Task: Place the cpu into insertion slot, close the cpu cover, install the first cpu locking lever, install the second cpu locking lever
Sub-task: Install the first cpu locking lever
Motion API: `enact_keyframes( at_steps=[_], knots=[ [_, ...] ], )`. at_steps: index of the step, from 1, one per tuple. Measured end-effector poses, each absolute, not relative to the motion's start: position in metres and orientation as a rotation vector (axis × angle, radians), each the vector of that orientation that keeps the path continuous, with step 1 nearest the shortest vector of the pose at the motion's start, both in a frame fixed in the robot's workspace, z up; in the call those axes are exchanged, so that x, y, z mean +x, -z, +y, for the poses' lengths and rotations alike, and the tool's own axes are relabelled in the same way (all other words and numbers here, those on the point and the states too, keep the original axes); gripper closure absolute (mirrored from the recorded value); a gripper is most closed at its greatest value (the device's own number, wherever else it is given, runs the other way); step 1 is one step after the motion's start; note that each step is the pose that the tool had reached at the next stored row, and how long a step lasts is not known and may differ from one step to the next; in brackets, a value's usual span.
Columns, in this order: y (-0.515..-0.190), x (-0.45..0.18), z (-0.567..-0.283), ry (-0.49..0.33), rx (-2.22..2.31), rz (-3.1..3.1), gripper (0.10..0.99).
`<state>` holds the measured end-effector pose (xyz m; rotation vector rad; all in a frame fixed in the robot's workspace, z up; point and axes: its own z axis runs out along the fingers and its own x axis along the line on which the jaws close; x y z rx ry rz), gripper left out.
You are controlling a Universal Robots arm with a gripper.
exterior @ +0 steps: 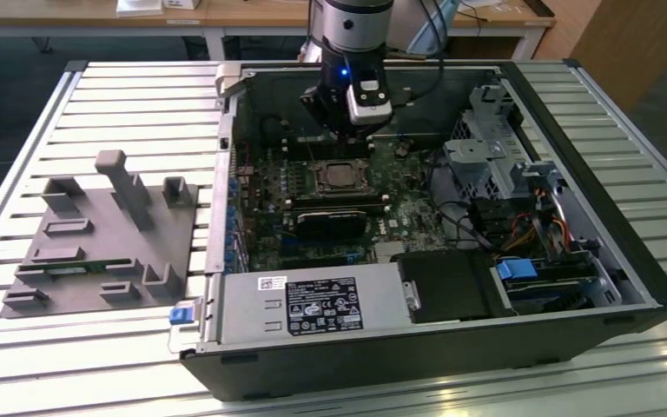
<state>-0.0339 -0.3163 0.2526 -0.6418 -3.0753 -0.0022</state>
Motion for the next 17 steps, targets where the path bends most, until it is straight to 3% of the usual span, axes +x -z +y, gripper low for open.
enact_keyframes(
  at_steps=[17],
  knots=[
    [-0.2517,-0.0339,-0.3163,0.036,-0.208,-3.129,0.980]
  ],
)
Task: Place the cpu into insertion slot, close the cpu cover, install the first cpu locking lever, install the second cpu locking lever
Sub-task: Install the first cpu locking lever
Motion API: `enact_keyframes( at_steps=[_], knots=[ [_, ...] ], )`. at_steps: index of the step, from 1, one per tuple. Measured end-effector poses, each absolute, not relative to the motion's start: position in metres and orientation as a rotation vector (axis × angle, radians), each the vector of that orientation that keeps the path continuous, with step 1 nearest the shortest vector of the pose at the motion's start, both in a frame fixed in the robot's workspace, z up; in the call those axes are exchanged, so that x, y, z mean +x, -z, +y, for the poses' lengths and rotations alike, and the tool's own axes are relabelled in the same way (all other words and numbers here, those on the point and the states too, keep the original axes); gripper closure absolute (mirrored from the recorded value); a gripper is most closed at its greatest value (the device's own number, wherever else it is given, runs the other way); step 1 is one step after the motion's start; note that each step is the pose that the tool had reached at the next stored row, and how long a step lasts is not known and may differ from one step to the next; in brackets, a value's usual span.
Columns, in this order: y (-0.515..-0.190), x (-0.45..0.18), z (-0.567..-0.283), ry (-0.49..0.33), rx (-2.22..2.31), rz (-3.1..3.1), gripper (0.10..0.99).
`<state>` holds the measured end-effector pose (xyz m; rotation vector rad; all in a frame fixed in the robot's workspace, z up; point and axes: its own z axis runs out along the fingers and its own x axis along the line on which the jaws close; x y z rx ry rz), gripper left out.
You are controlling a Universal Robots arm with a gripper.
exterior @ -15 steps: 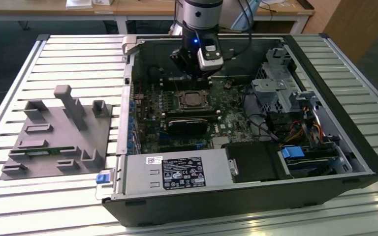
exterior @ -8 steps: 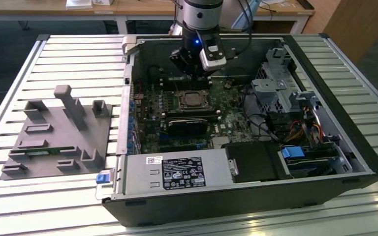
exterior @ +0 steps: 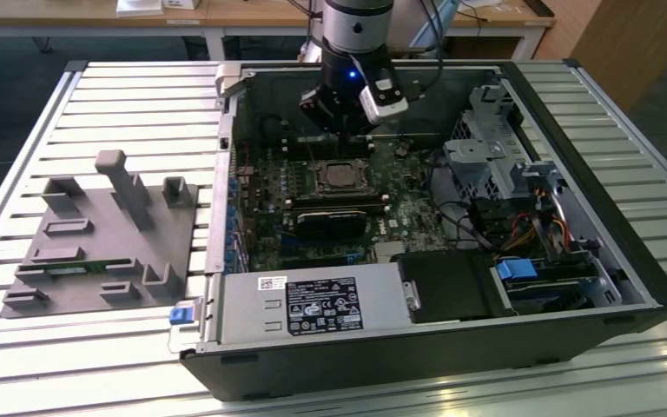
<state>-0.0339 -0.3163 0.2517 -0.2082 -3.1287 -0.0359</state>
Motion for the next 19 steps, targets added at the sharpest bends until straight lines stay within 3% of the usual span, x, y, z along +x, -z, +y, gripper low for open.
enact_keyframes(
  at_steps=[19],
  knots=[
    [-0.252,-0.070,-0.316,0.036,-0.062,-3.137,0.980]
  ],
)
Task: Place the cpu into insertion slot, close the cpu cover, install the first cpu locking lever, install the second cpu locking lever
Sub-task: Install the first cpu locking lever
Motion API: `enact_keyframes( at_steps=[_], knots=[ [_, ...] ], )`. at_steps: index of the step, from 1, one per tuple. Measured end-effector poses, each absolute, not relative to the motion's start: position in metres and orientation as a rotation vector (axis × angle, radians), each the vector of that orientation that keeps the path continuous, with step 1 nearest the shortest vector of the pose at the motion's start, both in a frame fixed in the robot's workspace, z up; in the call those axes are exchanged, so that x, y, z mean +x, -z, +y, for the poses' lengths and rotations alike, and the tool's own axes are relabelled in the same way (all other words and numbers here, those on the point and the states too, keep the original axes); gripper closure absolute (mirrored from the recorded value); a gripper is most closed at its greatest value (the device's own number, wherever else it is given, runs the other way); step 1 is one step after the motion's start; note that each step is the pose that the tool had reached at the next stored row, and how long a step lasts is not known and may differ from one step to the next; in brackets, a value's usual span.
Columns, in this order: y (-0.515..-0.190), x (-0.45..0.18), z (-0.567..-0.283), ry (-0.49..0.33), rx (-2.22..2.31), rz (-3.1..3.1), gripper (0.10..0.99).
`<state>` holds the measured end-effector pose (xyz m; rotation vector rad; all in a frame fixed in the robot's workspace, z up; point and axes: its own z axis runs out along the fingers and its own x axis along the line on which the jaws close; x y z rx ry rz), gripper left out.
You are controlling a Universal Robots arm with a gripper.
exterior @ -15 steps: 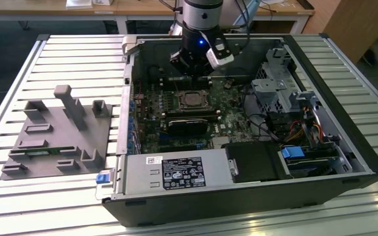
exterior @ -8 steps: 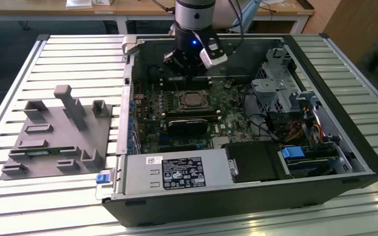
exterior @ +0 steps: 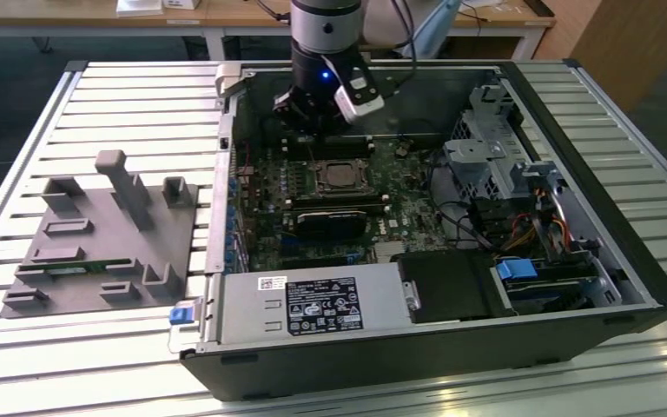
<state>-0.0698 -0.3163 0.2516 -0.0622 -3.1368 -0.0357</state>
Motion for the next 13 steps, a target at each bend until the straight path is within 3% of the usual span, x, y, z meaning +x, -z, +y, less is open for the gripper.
enact_keyframes(
  at_steps=[13],
  knots=[
    [-0.252,-0.098,-0.313,0.036,-0.060,-3.143,0.980]
  ],
)
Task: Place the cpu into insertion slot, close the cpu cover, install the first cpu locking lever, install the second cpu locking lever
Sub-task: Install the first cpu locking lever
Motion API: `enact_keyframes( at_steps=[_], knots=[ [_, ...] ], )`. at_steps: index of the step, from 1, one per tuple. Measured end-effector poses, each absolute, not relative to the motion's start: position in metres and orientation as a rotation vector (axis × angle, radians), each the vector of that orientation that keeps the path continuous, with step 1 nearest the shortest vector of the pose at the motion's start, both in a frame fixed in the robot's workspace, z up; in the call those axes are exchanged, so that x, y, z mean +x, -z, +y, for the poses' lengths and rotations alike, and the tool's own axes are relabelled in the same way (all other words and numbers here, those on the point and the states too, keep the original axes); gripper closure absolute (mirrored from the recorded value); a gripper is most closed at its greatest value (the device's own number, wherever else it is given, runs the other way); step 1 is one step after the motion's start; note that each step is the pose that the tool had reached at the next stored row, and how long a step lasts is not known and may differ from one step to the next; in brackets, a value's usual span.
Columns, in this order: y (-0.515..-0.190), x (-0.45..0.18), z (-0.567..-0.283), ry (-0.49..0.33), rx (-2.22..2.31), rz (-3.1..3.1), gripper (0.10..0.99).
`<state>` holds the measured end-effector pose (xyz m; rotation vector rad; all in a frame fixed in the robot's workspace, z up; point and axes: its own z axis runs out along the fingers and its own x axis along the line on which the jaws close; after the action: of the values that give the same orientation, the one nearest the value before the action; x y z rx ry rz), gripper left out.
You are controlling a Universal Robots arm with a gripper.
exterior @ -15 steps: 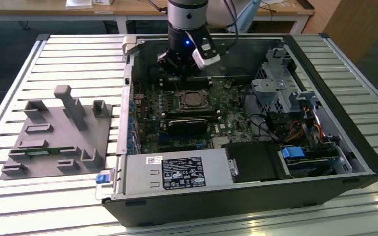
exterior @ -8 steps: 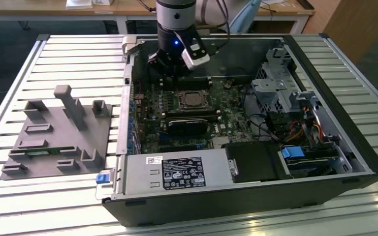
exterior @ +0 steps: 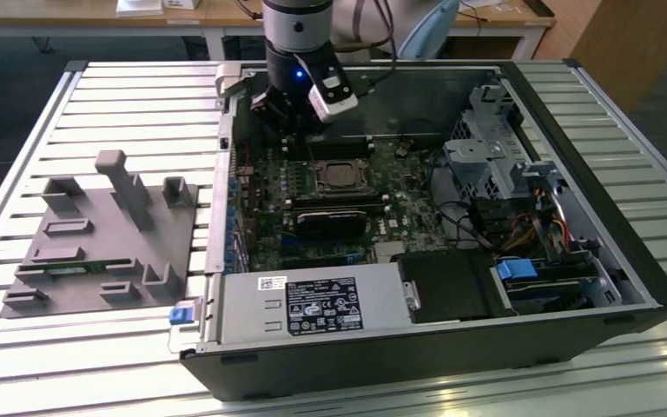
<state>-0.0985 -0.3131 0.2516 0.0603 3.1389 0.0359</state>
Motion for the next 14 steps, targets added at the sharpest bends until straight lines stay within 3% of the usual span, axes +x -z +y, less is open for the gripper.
enact_keyframes(
  at_steps=[14],
  knots=[
    [-0.252,-0.103,-0.293,-0.035,0.058,3.139,0.980]
  ],
)
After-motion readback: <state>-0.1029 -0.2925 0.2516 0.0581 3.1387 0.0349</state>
